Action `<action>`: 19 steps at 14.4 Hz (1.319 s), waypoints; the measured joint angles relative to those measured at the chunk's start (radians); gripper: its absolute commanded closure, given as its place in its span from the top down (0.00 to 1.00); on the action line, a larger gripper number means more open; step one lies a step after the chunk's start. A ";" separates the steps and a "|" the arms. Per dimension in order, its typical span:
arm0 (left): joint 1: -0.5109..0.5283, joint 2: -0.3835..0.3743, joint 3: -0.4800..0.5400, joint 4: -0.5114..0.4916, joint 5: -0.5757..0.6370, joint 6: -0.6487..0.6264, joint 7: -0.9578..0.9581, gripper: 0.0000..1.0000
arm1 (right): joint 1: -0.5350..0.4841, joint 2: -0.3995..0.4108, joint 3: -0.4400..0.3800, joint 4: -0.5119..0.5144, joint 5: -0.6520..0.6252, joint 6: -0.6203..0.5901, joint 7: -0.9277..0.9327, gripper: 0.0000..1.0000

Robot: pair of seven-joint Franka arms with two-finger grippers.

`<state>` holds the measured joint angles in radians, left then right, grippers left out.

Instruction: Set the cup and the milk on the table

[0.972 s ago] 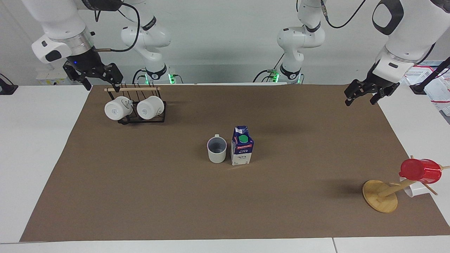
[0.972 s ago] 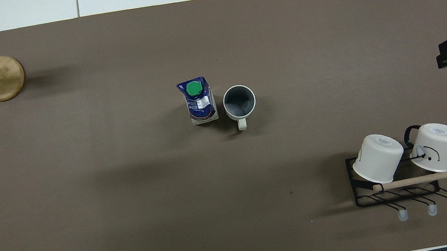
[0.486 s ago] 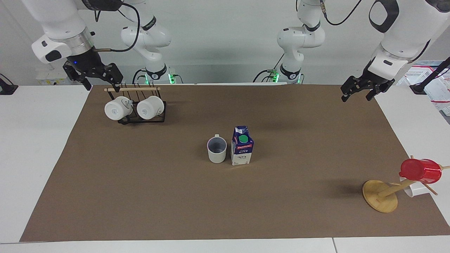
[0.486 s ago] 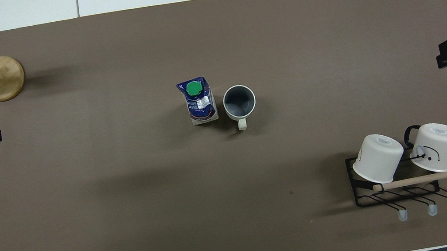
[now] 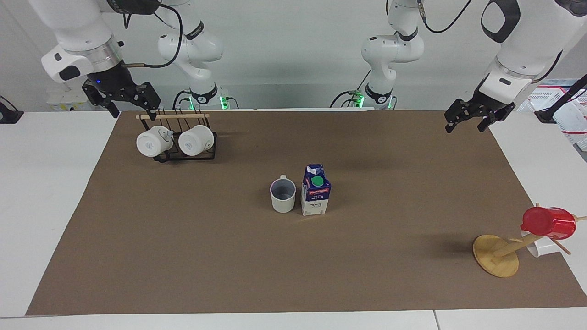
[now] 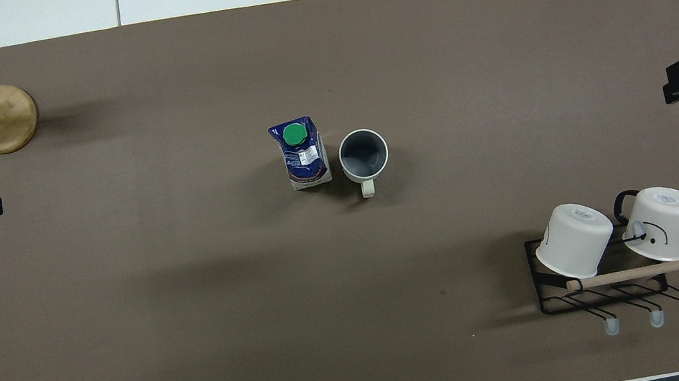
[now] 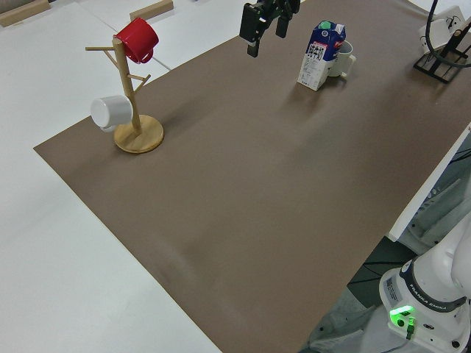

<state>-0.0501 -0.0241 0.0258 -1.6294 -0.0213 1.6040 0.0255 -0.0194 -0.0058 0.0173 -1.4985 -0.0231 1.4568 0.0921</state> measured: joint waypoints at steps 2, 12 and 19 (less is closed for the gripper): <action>0.000 0.000 0.000 0.000 0.000 0.004 0.006 1.00 | 0.000 0.000 0.000 0.000 0.000 0.000 0.000 1.00; 0.000 0.000 0.000 0.000 0.000 0.006 0.024 1.00 | 0.000 0.000 0.000 0.000 0.000 0.000 0.000 1.00; 0.000 0.000 0.000 0.000 0.000 0.006 0.024 1.00 | 0.008 0.000 0.015 -0.014 0.000 0.027 0.000 1.00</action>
<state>-0.0499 -0.0241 0.0255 -1.6294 -0.0213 1.6102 0.0490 -0.0118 -0.0063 0.0318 -1.5126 -0.0229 1.4841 0.0921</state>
